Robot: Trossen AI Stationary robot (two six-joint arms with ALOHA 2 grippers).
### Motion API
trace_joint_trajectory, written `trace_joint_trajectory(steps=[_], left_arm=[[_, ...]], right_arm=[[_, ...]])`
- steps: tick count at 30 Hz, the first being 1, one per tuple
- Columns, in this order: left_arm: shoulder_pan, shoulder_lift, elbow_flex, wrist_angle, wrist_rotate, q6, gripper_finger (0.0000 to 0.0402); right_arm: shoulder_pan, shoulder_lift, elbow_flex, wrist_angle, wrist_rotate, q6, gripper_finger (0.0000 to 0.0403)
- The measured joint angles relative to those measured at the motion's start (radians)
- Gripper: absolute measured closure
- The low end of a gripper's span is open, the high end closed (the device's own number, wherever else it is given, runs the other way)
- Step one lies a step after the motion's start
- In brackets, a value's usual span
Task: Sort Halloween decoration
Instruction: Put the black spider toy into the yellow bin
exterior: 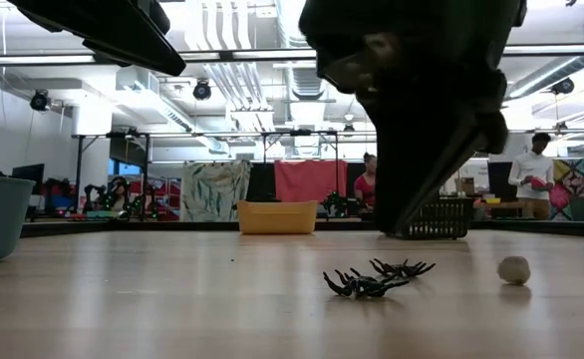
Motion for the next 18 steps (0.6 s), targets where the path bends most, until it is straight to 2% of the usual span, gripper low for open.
trace_joint_trajectory(steps=[3,7,9,18], left_arm=[[0.0,0.0,0.0,0.0,0.0,0.0,0.0318],[0.0,0.0,0.0,0.0,0.0,0.0,0.0318],[0.0,0.0,0.0,0.0,0.0,0.0,0.0318],[0.0,0.0,0.0,0.002,0.0,0.001,0.0318]], right_arm=[[0.0,0.0,0.0,0.006,-0.016,-0.148,0.0392],[0.018,0.0,0.0,0.001,-0.031,-0.543,0.0374],[0.029,0.0,0.0,0.002,-0.034,-0.655,0.0361],[0.029,0.016,0.0,0.02,-0.025,-0.699,0.0294]])
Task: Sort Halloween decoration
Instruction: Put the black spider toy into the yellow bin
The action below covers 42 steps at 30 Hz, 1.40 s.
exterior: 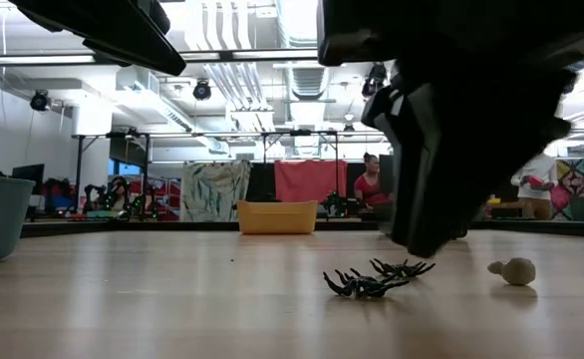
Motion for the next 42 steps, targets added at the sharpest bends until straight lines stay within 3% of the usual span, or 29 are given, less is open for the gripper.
trace_joint_trajectory(steps=[6,12,23,27,36,42], left_arm=[[0.0,0.0,0.0,-0.001,0.0,0.0,0.0318],[0.0,0.0,0.0,-0.002,0.0,0.002,0.0318],[0.0,0.0,0.0,-0.002,0.0,0.005,0.0318],[0.0,0.0,0.0,-0.002,-0.004,0.004,0.0318],[-0.02,-0.055,0.0,-0.003,-0.024,0.075,0.0318],[-0.028,-0.141,0.0,-0.004,-0.054,0.168,0.0318]], right_arm=[[-0.002,0.019,0.0,0.005,0.0,-0.008,0.0271],[-0.009,0.055,0.002,0.008,-0.002,-0.04,0.0279],[-0.016,0.068,0.003,0.011,-0.008,-0.049,0.0381],[-0.018,0.063,0.016,0.004,-0.004,-0.05,0.0391],[-0.064,-0.083,0.022,0.006,0.018,-0.078,0.0393],[-0.161,-0.164,0.001,0.051,0.084,-0.239,0.0393]])
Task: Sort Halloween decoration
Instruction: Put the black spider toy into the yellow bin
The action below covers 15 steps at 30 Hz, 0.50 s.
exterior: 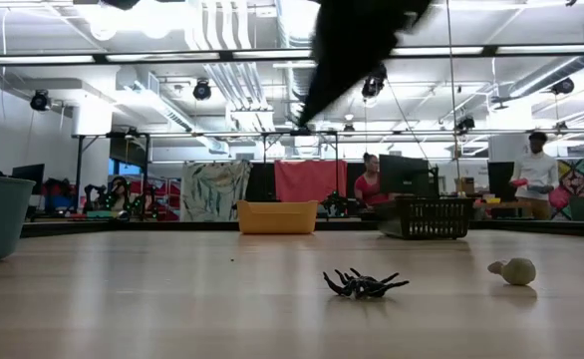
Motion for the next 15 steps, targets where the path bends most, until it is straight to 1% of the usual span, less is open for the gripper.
trace_joint_trajectory(steps=[2,5,11,13,15], left_arm=[[0.0,-0.027,0.0,-0.003,-0.023,0.036,0.0318],[0.0,-0.061,-0.004,-0.004,-0.051,0.093,0.0318],[0.003,-0.104,-0.007,-0.026,-0.091,0.216,0.0318],[0.003,-0.109,-0.007,-0.027,-0.1,0.24,0.0318],[0.004,-0.114,-0.007,-0.029,-0.101,0.247,0.0318]], right_arm=[[-0.051,-0.019,0.0,0.05,-0.003,-0.069,0.0393],[-0.141,-0.022,-0.002,0.111,-0.041,-0.19,0.0393],[-0.352,-0.019,-0.013,0.256,-0.226,-0.422,0.0393],[-0.432,-0.018,-0.014,0.306,-0.284,-0.483,0.0393],[-0.51,-0.016,-0.014,0.373,-0.321,-0.515,0.0393]])
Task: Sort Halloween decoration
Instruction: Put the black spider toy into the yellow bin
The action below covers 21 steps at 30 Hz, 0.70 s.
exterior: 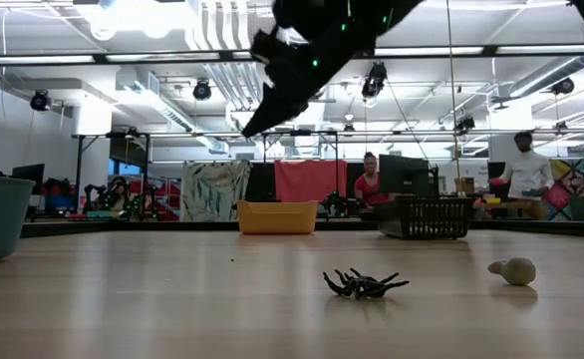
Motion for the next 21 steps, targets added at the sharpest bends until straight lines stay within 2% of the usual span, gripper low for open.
trace_joint_trajectory(steps=[5,10,14,21], left_arm=[[0.006,-0.001,0.0,-0.004,-0.001,-0.017,0.0318],[0.007,-0.001,0.0,-0.018,-0.022,-0.051,0.0318],[0.007,-0.001,0.0,-0.018,-0.061,-0.066,0.0318],[0.007,-0.001,0.0,-0.018,-0.09,-0.082,0.0318]], right_arm=[[-0.192,0.0,0.0,0.097,-0.008,0.071,0.0394],[-0.356,0.001,-0.01,0.108,-0.005,0.314,0.0394],[-0.42,0.025,-0.034,0.088,-0.009,0.415,0.0394],[-0.435,0.035,-0.058,0.099,-0.037,0.383,0.0393]])
